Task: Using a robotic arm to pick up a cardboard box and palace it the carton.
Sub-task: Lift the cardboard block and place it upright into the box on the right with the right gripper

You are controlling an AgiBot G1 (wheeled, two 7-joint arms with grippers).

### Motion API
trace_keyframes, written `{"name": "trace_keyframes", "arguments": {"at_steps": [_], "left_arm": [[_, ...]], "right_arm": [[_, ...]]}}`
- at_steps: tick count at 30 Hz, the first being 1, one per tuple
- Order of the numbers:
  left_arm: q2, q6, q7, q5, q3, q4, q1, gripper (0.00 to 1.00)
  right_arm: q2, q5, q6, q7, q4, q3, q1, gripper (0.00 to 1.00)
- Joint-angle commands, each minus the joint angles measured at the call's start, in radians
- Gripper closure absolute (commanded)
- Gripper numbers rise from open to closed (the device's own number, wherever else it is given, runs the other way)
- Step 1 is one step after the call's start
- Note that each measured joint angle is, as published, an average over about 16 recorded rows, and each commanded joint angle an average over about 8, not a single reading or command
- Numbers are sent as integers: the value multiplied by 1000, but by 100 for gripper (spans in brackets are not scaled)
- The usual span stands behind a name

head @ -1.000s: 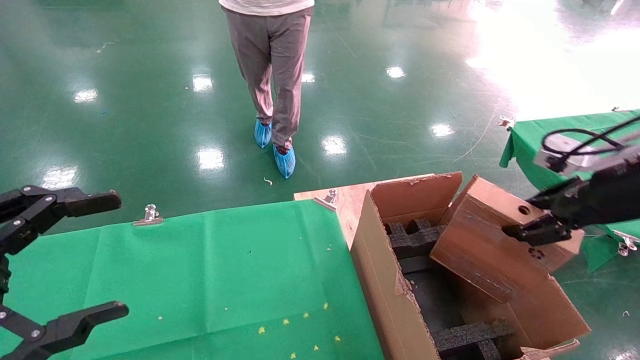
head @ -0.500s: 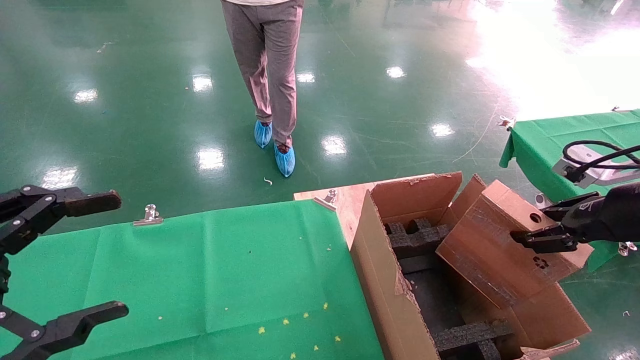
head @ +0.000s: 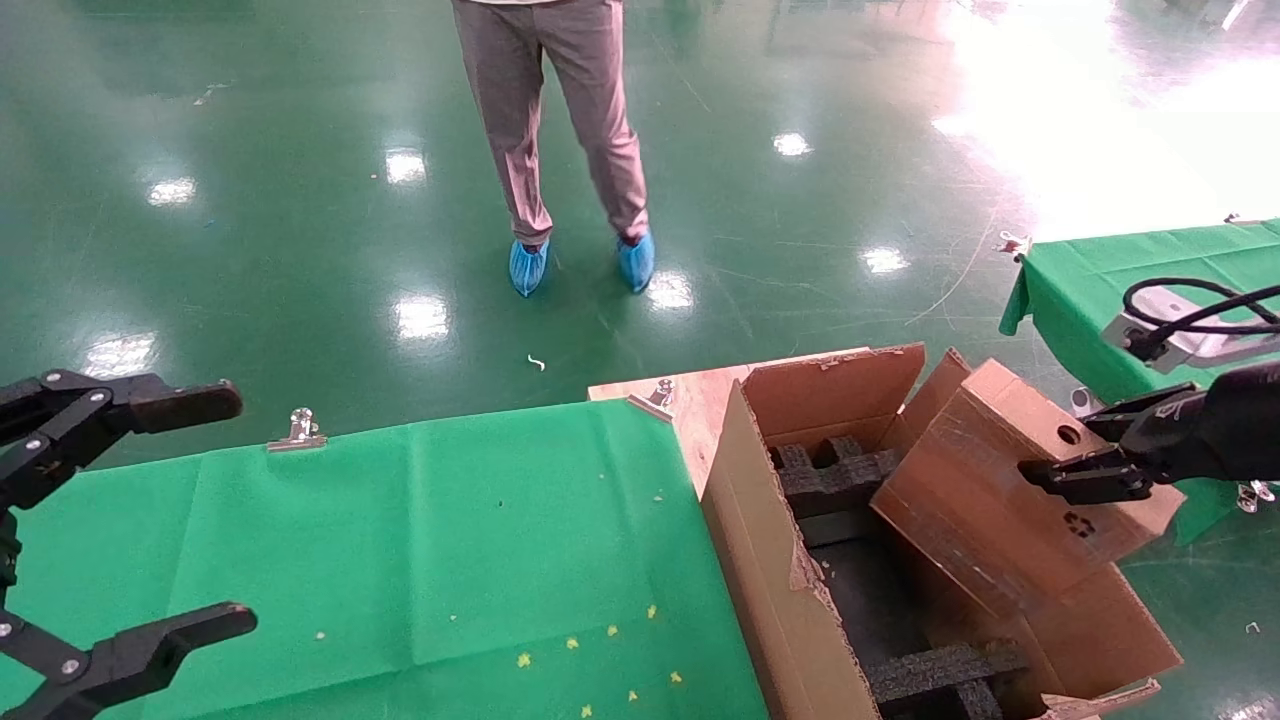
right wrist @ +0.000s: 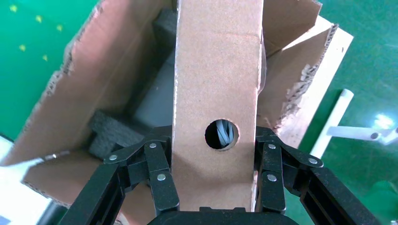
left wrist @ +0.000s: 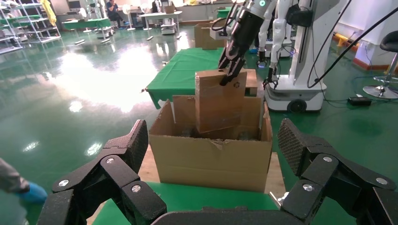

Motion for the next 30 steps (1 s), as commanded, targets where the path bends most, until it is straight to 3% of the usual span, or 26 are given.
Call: {"name": "trace_keyframes", "arguments": {"at_steps": [1, 13, 30], "left_arm": [[0, 0, 0, 0, 0, 0, 0, 0], [0, 0, 0, 0, 0, 0, 0, 0], [0, 0, 0, 0, 0, 0, 0, 0]], "right_arm": [[-3, 5, 2, 8, -8, -2, -5, 100], [-41, -40, 161, 263, -57, -49, -89, 100], [-37, -107, 307, 432, 51, -86, -147, 100]]}}
